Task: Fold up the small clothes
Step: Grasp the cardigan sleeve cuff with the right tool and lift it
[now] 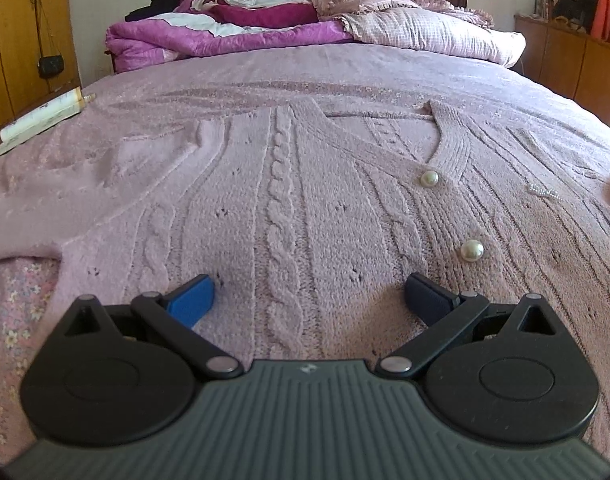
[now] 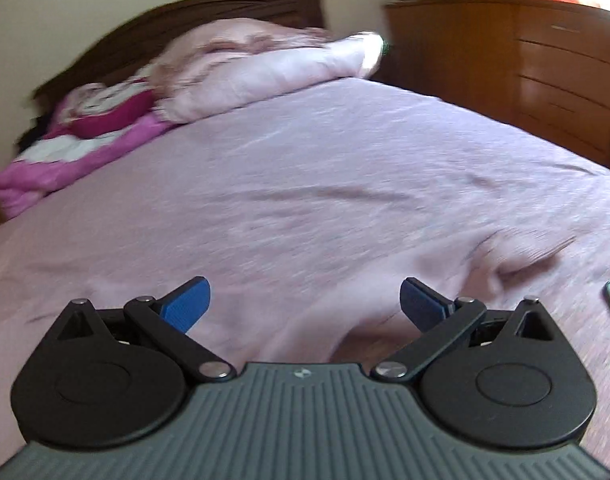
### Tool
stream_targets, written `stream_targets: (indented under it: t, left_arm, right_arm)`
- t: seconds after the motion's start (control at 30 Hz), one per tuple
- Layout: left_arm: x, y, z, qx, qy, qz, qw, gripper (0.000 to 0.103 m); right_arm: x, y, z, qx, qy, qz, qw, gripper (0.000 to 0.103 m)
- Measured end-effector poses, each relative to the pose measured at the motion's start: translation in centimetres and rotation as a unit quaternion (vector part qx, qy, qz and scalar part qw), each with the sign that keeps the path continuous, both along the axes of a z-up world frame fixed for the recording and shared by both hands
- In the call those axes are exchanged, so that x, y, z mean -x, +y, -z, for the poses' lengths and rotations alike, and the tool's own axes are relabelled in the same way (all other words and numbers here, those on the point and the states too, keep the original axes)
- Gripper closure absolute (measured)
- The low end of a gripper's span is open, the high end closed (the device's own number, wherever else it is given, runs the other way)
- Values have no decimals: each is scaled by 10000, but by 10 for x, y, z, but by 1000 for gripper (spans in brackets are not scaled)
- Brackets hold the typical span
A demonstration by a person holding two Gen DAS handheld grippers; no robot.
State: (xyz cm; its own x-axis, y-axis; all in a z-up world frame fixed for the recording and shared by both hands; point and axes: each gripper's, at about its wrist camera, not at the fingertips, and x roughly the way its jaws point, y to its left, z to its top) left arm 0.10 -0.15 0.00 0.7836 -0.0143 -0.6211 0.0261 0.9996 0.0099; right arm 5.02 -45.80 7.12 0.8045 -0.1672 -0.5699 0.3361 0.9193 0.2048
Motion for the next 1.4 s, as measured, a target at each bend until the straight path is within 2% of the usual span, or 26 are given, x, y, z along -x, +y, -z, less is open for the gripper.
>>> stream_targets:
  t: [0.23, 0.33, 0.47, 0.53, 0.6, 0.63, 0.67, 0.7, 0.77, 0.9, 1.1, 1.23, 1.4]
  left_arm:
    - [2, 3, 1, 43, -92, 10, 9999, 0]
    - [3, 3, 2, 42, -98, 10, 9999, 0]
    - [3, 4, 2, 42, -95, 10, 9999, 0]
    - [3, 3, 2, 44, -95, 11, 9999, 0]
    - [3, 4, 2, 41, -97, 10, 9999, 0]
    - [3, 4, 2, 42, -98, 10, 9999, 0]
    - [3, 4, 2, 38, -100, 9, 9999, 0]
    - [3, 4, 1, 37, -99, 10, 9999, 0]
    - [3, 5, 1, 40, -98, 11, 9999, 0]
    - [2, 4, 0, 61, -69, 18, 10000, 0]
    - [-5, 9, -11, 180, 213, 71, 9996, 0]
    - [-3, 23, -28, 571, 247, -1, 9981, 0]
    - [6, 47, -60, 857, -81, -166, 9962, 0]
  right_arm:
    - [-38, -59, 23, 157, 354, 984, 9944, 0]
    - [-68, -71, 38, 181, 643, 1282, 9895, 0]
    - [-81, -91, 57, -202, 919, 1380, 9860, 2]
    - [-81, -93, 62, -202, 925, 1398, 9856, 11]
    - [-82, -91, 65, 60, 984, 1411, 9851, 38]
    - [-82, -90, 65, 224, 1020, 1409, 9845, 48]
    - [-84, -90, 66, 334, 1028, 1389, 9844, 67]
    - [-81, -92, 64, 338, 979, 1332, 9857, 80]
    - [-73, -100, 58, 139, 813, 1302, 9880, 93]
    - [-48, -112, 35, -330, 86, 1147, 9928, 93]
    - [-16, -97, -18, -729, -1014, 373, 9915, 94]
    - [-7, -68, -55, -859, -1578, -286, 9833, 94]
    - [-8, -12, -90, -1041, -2041, -1042, 9678, 94]
